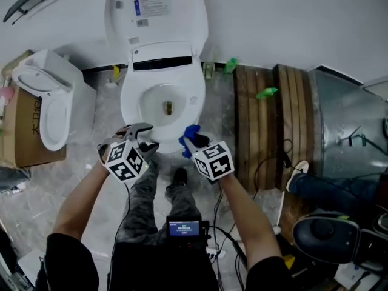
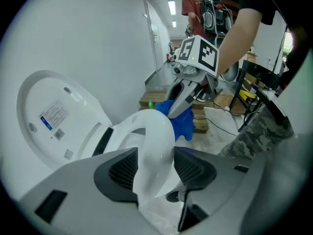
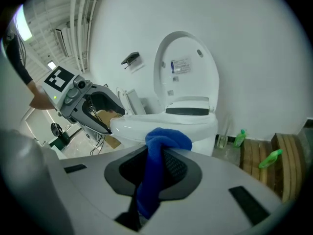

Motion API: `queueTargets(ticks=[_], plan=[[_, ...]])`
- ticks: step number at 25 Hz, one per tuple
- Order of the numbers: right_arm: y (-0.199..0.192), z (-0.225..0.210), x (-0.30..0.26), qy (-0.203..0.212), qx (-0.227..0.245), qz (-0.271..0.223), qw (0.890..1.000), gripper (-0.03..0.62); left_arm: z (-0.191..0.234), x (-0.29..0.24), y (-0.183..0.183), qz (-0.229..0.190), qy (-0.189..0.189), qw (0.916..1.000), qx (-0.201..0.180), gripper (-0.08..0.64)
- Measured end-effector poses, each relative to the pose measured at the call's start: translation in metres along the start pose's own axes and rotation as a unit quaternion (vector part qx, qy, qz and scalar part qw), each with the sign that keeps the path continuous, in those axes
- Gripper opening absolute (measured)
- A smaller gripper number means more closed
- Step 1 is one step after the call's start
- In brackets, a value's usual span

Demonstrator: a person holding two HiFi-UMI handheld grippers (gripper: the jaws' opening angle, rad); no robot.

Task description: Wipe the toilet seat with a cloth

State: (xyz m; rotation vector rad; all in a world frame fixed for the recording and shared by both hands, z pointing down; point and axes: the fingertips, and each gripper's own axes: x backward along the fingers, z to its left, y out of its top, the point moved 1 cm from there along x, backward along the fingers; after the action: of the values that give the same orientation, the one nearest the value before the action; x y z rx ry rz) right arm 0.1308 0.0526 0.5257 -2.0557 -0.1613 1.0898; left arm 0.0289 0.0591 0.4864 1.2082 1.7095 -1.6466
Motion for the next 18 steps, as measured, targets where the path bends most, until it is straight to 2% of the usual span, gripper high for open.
queueTargets(ticks=[4,10,18], plan=[[0.053,0.002,0.016,-0.010,0.000,-0.030,0.999,0.063,0.037,0.038,0.025,-0.025,0.039,0.9987,0.019,0.225],[0.142,-0.009,0.029,-0.027,0.003,-0.067,0.997,0.061,0.107,0.084,0.063,-0.055,0.098,0.9923,0.052,0.191],[0.252,-0.035,0.022,-0.056,0.000,-0.105,0.993,0.061,0.216,0.126,0.098,-0.107,0.182,0.9760,0.055,0.181]])
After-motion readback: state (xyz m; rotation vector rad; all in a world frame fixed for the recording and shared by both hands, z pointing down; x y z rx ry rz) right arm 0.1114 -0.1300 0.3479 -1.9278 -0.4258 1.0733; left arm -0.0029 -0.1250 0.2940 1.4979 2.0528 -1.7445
